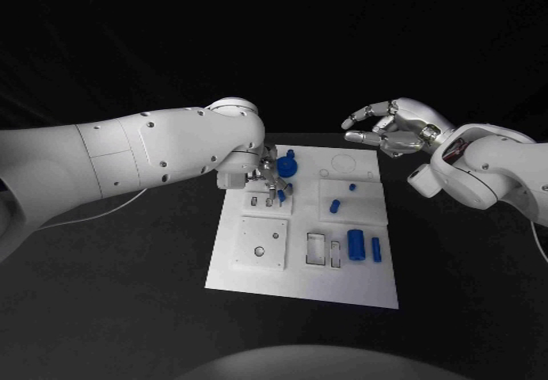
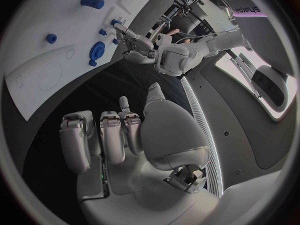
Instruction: Assemble the parts on the task board
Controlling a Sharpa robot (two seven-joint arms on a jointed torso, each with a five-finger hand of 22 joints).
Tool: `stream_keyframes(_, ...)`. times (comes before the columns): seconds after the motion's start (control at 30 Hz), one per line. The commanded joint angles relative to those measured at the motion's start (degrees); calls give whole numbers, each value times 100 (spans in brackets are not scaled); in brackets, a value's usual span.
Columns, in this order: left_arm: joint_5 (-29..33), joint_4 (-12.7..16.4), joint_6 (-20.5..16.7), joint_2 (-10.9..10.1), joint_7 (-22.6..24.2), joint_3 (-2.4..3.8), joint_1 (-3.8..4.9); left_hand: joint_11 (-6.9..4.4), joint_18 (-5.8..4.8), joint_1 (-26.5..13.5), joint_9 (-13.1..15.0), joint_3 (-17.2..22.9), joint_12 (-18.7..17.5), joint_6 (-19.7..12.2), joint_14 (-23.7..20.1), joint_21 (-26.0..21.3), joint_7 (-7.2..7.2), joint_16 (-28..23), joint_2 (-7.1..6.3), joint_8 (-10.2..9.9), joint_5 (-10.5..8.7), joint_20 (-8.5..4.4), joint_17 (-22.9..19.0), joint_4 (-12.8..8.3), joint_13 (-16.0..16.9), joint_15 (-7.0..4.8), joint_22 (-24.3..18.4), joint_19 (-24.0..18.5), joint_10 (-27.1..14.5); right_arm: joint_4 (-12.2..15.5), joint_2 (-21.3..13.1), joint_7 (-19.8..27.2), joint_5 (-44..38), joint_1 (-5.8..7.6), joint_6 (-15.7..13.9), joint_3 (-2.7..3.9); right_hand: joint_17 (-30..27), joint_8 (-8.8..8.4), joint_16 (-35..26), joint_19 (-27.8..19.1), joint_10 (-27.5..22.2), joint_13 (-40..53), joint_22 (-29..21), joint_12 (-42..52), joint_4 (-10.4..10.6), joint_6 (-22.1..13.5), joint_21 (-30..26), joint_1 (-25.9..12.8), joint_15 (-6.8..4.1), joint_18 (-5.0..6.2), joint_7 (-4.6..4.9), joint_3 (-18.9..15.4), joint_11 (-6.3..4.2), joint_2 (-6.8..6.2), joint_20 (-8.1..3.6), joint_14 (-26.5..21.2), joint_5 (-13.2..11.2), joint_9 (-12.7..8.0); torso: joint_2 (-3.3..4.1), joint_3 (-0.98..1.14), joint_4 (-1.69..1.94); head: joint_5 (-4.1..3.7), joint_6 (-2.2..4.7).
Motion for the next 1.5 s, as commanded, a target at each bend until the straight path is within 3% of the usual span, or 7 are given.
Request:
stream_keyframes(0.03, 23, -12, 32, 31, -129, 3, -3, -72, -31, 227, 27, 65, -20, -1, 601, -28, -39, 14, 135, -41, -36, -30, 1505, -34, 1487, -48, 626, -35, 610, -11, 14, 19, -21, -9, 104, -2, 1510, -8, 20, 461, 595, 1499, 1448, 20, 45, 40, -38, 5, 32, 8, 25, -83, 40, -3, 56, 609, 8, -25, -4, 1, 2, 3, -7)
stream_keyframes(0.2, 19, -28, 36, 46, -119, 3, -5, -96, -31, 366, 106, 213, -20, 34, 601, -35, -70, 14, 110, -30, -178, -49, 1505, -142, 1487, -69, 634, -30, 610, -21, 28, 26, -19, -16, 113, -2, 1510, -8, 20, 453, 595, 1499, 1445, 20, 63, 43, -44, -13, 34, 10, 26, -103, 42, 4, 57, 609, -2, -32, -4, -2, 5, -5, -4)
stream_keyframes(0.7, -32, -41, 47, 22, -108, 3, -10, -157, -24, 575, 321, 488, -20, 73, 601, -66, -131, 14, -20, 59, -134, -100, 1505, -363, 1487, -124, 621, -50, 610, -56, 40, 23, -19, -41, 147, -4, 1510, -4, 20, 391, 595, 1499, 1419, 20, 82, 55, -100, -42, 36, 30, 29, -134, 45, 16, 60, 609, -17, -41, -7, -6, 8, 1, 6)
stream_keyframes(0.87, -36, -35, 27, 20, -97, 3, -11, -172, -23, 642, 400, 639, -20, 25, 601, -77, -140, 14, -51, 59, 29, -122, 1505, -437, 1487, -144, 623, -50, 610, -61, 43, 7, -22, -49, 165, -4, 1510, -4, 20, 380, 595, 1499, 1414, 20, 81, 57, -110, -42, 36, 33, 29, -135, 45, 17, 60, 609, -17, -42, -4, -5, 8, 14, -6)
stream_keyframes(1.07, -43, -6, 18, 14, -112, 3, -11, -184, -27, 686, 459, 762, -20, 15, 601, -75, -151, 14, -90, 68, 83, -134, 1505, -492, 1487, -154, 641, -33, 610, -68, 40, -19, -24, -59, 184, -5, 1510, 0, 20, 358, 595, 1499, 1405, 20, 74, 65, -130, -32, 36, 40, 30, -138, 46, 23, 61, 609, -12, -44, -4, -6, 11, 24, -15)
stream_keyframes(1.33, -189, 230, -82, -126, -217, 6, -7, -193, -54, 648, 519, 864, -20, 20, 601, -24, -152, 14, -140, 81, 33, -145, 1505, -492, 1487, -167, 744, 74, 610, -66, 13, -23, -31, -73, 199, -6, 1510, 1, 20, 300, 595, 1499, 1381, 20, 60, 70, -182, -6, 38, 58, 30, -143, 47, 33, 63, 609, 1, -52, -7, -3, 20, -1, -13)
stream_keyframes(1.5, -287, 502, -106, -316, -325, 11, 21, -196, -58, 619, 542, 903, -20, 22, 601, -17, -155, 14, -147, 85, 5, -149, 1505, -477, 1487, -170, 760, 91, 610, -83, -20, -25, -35, -104, 204, -7, 1510, 0, 20, 287, 595, 1499, 1376, 20, 57, 69, -193, 1, 38, 62, 30, -145, 47, 36, 63, 609, 4, -55, -10, 3, 21, 31, -46)
